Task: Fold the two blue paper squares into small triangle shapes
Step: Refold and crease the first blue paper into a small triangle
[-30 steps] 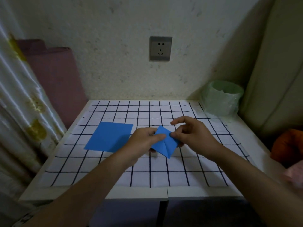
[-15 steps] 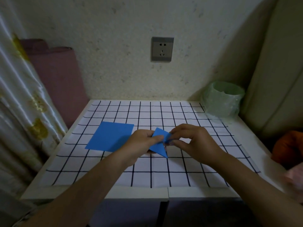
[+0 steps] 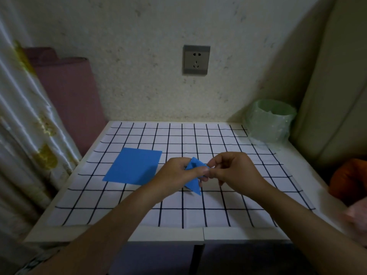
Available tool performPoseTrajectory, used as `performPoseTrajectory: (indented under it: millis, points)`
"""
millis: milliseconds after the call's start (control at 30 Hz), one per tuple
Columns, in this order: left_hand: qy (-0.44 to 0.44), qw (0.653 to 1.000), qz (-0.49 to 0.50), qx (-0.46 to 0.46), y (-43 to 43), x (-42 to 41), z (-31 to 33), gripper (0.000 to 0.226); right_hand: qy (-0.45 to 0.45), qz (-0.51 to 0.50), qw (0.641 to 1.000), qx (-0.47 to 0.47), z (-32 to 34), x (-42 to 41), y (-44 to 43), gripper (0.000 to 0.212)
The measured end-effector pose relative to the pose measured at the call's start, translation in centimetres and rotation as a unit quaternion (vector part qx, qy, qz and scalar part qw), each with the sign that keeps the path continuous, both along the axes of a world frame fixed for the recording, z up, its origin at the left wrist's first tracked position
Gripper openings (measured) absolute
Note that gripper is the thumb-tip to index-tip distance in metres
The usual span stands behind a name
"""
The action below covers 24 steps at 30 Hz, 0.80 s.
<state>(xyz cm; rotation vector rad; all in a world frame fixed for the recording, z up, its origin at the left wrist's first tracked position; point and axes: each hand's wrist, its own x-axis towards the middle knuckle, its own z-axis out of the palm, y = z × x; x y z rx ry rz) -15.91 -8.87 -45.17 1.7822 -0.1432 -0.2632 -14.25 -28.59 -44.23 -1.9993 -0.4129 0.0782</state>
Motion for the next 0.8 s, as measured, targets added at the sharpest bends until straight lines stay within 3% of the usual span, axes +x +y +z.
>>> performPoseTrajectory:
  millis: [100,200,300,533,800]
  points:
    - [0.005,1.0,0.019,-0.023,0.03,-0.23,-0.33,0.016,0.009,-0.004,1.0,0.014,0.24,-0.11,0.25,0.015]
    - [0.013,0.999,0.025,-0.018,0.06,0.02,-0.4,0.022,0.077,0.006,0.997,0.03,0.44,-0.26,0.23,0.01]
    - [0.019,0.999,0.012,-0.027,0.07,-0.11,-0.36,0.025,0.117,0.014,0.993,0.015,0.55,-0.4,0.06,0.019]
    - [0.008,0.999,0.016,0.028,0.22,0.04,-0.1,0.001,0.131,0.007,0.991,0.0,0.64,-0.39,0.12,0.023]
    - [-0.005,0.999,0.038,0.037,0.34,0.36,-0.18,0.019,0.134,0.007,0.991,0.014,0.87,-0.43,0.25,0.025]
